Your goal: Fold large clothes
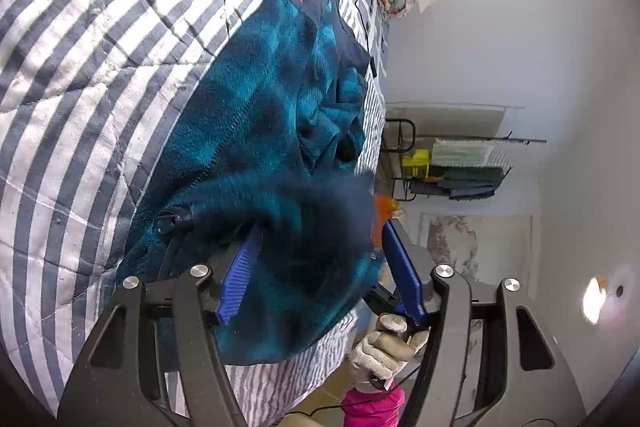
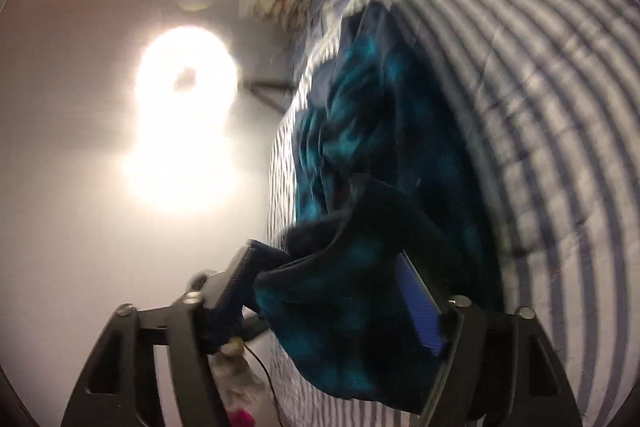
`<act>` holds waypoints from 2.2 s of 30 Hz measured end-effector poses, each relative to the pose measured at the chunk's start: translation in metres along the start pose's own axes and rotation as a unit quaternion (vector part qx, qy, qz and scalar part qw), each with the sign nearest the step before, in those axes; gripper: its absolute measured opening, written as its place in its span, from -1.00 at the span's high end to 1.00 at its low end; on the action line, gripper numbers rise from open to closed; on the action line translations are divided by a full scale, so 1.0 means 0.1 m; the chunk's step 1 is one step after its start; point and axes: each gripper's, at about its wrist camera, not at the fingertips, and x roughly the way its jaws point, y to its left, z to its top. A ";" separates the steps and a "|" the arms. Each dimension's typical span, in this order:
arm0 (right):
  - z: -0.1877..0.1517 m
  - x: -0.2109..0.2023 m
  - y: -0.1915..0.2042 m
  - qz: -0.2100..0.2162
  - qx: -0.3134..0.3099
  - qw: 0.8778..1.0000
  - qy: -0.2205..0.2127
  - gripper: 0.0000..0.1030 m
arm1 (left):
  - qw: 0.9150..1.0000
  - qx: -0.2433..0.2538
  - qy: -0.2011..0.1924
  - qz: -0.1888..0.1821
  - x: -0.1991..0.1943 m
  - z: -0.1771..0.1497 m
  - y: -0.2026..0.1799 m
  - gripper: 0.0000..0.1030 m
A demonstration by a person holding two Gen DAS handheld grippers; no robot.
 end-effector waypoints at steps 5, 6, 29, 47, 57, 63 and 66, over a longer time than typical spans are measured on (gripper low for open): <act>-0.12 -0.10 0.42 -0.054 -0.118 0.992 -0.012 0.11 | 0.997 0.066 -0.024 0.012 -0.20 -0.01 -0.26 -0.22; -0.19 -0.05 0.53 -0.070 -0.152 0.986 -0.005 0.20 | 0.995 0.093 -0.038 0.029 -0.26 -0.04 -0.32 -0.22; -0.42 0.51 0.50 -0.264 -0.337 0.904 0.003 0.82 | 0.915 0.346 -0.037 0.206 0.33 -0.07 -0.35 0.71; -0.35 0.07 0.79 -0.308 -0.354 0.881 -0.064 0.33 | 0.874 0.385 -0.099 0.280 0.16 -0.11 -0.59 0.51; 0.26 -0.02 1.28 -0.279 -0.360 0.886 -0.086 -0.25 | 0.902 0.351 -0.101 0.232 0.07 0.56 -1.14 -0.06; 0.88 0.36 1.12 -0.276 -0.319 0.904 -0.074 -0.34 | 0.920 0.314 -0.095 0.217 0.47 1.23 -1.12 -0.08; 1.16 0.59 0.97 -0.268 -0.297 0.913 -0.076 -0.34 | 0.923 0.306 -0.089 0.217 0.71 1.53 -1.03 -0.08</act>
